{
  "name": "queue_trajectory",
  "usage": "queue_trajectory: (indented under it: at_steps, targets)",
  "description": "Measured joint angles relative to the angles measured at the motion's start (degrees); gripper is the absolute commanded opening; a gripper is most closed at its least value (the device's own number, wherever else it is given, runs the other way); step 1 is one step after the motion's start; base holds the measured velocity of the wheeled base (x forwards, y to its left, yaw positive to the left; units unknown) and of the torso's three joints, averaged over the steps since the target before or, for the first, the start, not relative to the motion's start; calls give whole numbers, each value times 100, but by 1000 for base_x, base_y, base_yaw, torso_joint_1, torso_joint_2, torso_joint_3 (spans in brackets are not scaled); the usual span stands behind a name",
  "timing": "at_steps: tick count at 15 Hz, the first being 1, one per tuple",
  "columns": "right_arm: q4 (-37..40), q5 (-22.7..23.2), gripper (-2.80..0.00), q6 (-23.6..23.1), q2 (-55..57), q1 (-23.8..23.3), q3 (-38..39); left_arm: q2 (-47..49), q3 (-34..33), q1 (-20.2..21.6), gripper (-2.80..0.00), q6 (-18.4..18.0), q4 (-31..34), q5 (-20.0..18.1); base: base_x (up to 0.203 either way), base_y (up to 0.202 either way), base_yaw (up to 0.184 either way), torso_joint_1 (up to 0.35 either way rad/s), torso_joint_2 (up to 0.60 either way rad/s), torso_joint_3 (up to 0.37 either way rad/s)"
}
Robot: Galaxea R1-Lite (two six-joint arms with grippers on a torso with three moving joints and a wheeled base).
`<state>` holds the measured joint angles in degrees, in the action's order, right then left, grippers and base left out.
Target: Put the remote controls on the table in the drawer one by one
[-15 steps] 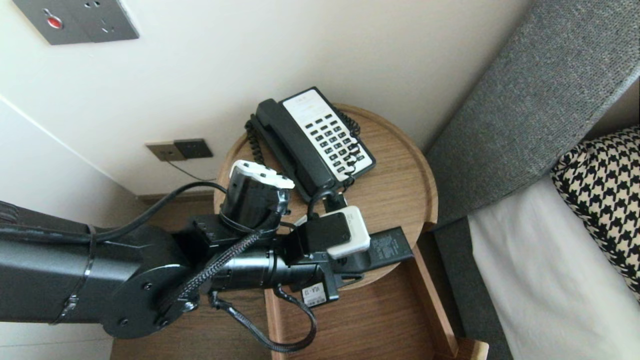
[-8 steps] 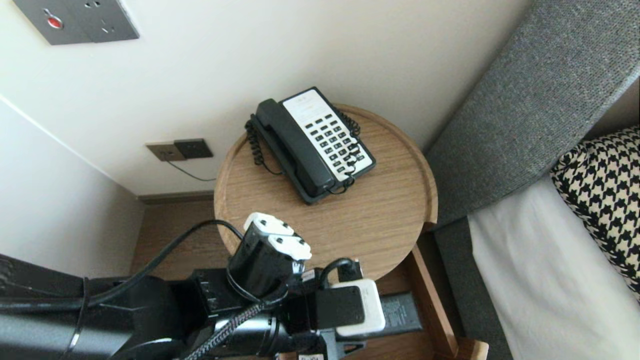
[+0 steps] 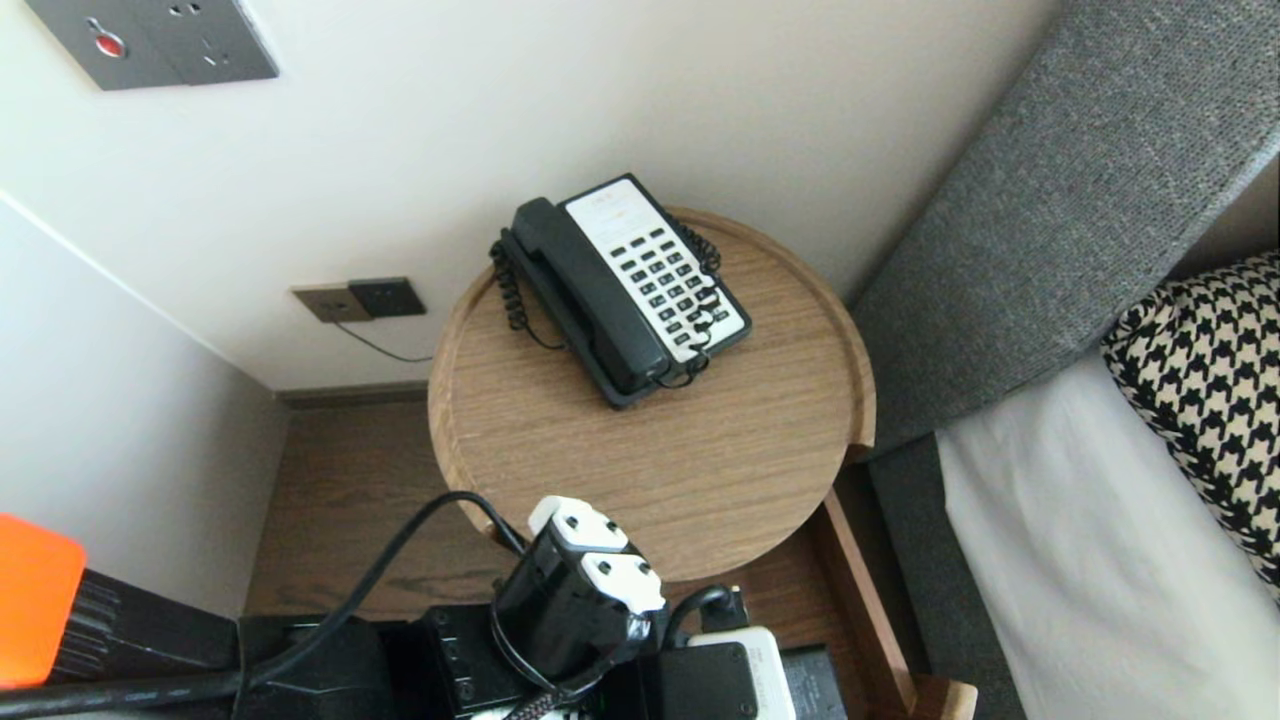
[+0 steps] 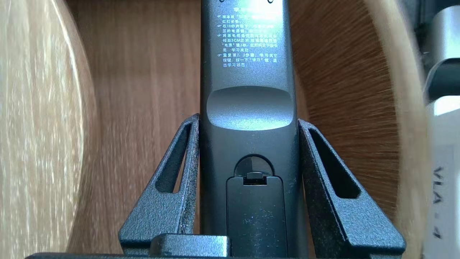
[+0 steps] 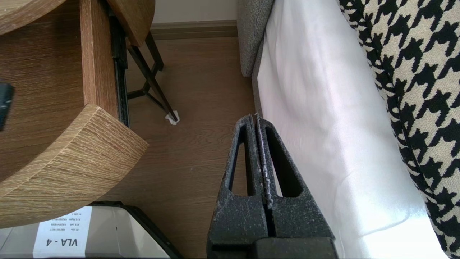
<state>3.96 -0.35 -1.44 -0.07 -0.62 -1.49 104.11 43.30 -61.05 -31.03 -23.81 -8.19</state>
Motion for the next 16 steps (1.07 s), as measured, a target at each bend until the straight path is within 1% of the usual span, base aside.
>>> queue_trajectory:
  at_steps: [3,10,16]
  targets:
    - [0,2,-280,1,0,0,0,160,-52,56,-280,73,-30,175,0,0,0,0,0,0]
    - [-2,0,-280,1,0,0,0,460,-48,521,-280,99,-305,178,0,0,0,0,0,0]
    - [0,0,-280,4,0,0,0,763,5,511,-280,-6,-1008,183,0,0,0,0,0,0]
